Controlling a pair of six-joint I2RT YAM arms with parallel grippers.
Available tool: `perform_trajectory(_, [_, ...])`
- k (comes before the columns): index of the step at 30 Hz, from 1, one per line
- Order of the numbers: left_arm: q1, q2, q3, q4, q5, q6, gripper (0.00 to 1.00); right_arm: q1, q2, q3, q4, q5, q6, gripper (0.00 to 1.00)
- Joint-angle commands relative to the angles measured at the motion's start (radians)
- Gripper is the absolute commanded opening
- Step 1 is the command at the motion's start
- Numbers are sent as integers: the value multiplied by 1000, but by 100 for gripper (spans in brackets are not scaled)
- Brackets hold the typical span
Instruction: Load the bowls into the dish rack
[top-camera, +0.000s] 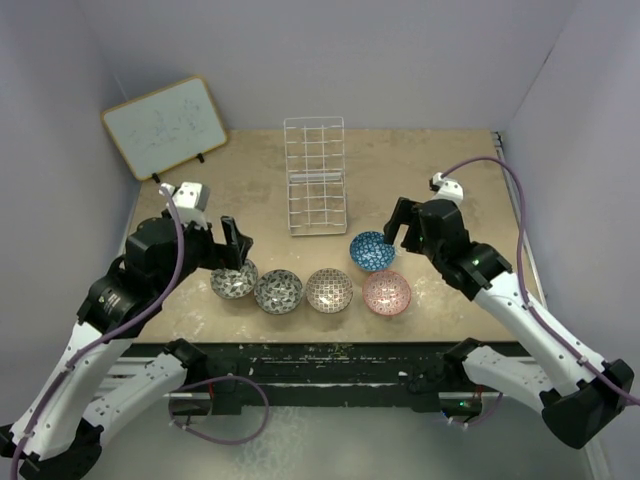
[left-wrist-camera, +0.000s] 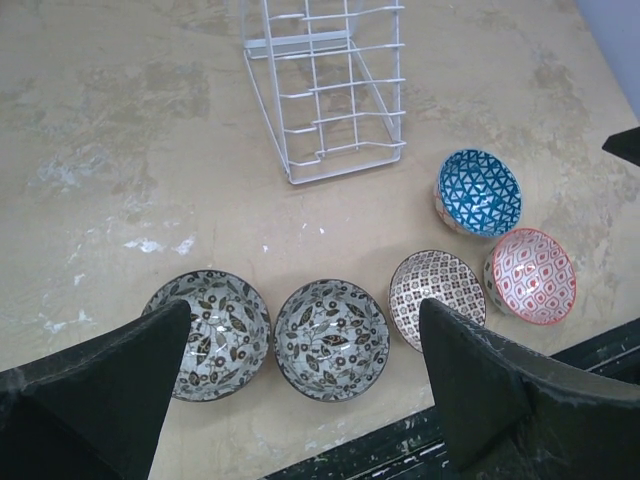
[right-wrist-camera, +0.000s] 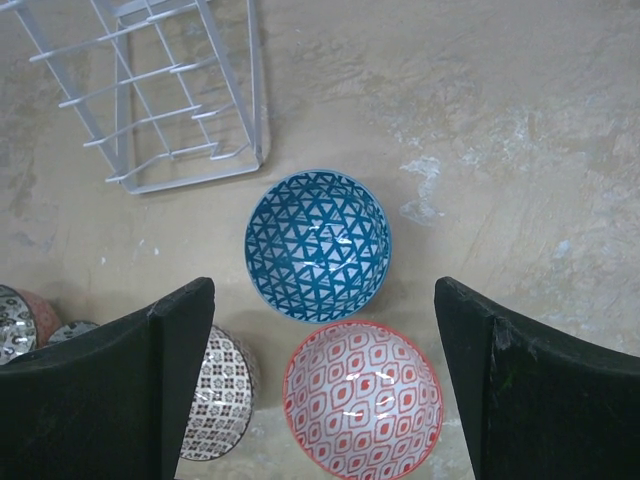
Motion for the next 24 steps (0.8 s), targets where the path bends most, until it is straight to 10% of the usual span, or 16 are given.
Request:
perform_trajectory(1, [4,-8,-31,47,63,52,99,12,9,14,51,-20,16,92])
perform_trajectory(24, [4,-60,-79,36,53,50,99,52,292,78,184,-42,31,73])
